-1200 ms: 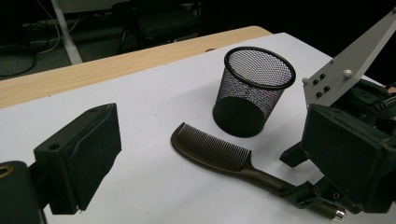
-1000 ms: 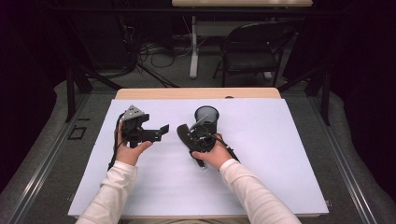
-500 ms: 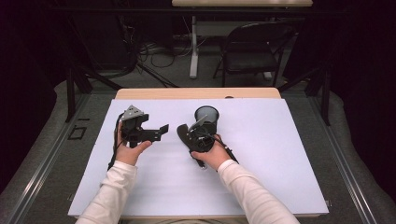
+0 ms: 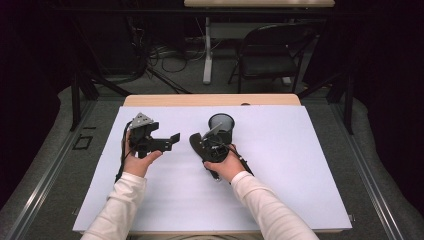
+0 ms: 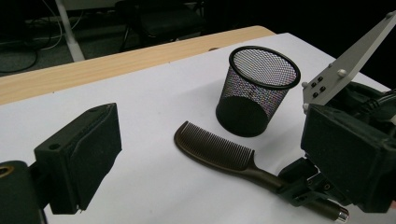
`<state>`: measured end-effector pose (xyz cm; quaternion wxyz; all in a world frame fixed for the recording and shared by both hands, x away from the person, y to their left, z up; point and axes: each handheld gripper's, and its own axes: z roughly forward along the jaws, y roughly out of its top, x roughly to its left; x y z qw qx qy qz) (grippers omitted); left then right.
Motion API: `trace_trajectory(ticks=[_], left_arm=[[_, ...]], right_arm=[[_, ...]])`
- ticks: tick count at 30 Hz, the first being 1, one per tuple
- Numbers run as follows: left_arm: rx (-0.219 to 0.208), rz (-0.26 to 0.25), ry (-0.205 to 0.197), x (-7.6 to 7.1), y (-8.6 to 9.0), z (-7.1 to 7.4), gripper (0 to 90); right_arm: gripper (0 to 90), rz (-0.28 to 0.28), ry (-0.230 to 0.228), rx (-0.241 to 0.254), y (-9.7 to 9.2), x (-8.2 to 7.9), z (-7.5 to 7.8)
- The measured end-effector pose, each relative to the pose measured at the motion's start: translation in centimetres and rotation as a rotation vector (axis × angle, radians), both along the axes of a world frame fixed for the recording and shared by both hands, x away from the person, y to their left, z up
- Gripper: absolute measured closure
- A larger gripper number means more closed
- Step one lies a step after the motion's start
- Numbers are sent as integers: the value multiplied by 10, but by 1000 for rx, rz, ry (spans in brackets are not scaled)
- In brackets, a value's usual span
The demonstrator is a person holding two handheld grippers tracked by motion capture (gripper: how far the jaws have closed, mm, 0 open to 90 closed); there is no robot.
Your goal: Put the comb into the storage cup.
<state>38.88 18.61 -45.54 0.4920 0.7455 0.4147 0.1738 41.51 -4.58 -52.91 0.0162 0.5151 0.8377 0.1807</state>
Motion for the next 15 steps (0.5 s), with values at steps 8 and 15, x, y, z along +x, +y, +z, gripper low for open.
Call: trace_trajectory(ticks=[8, 15], left_arm=[[-3, 2, 2, 1, 1, 0, 51], [-4, 4, 6, 1, 1, -1, 51]], right_arm=[[688, -19, 15, -1, 3, 0, -3], [697, -11, 12, -16, 3, 0, -2]])
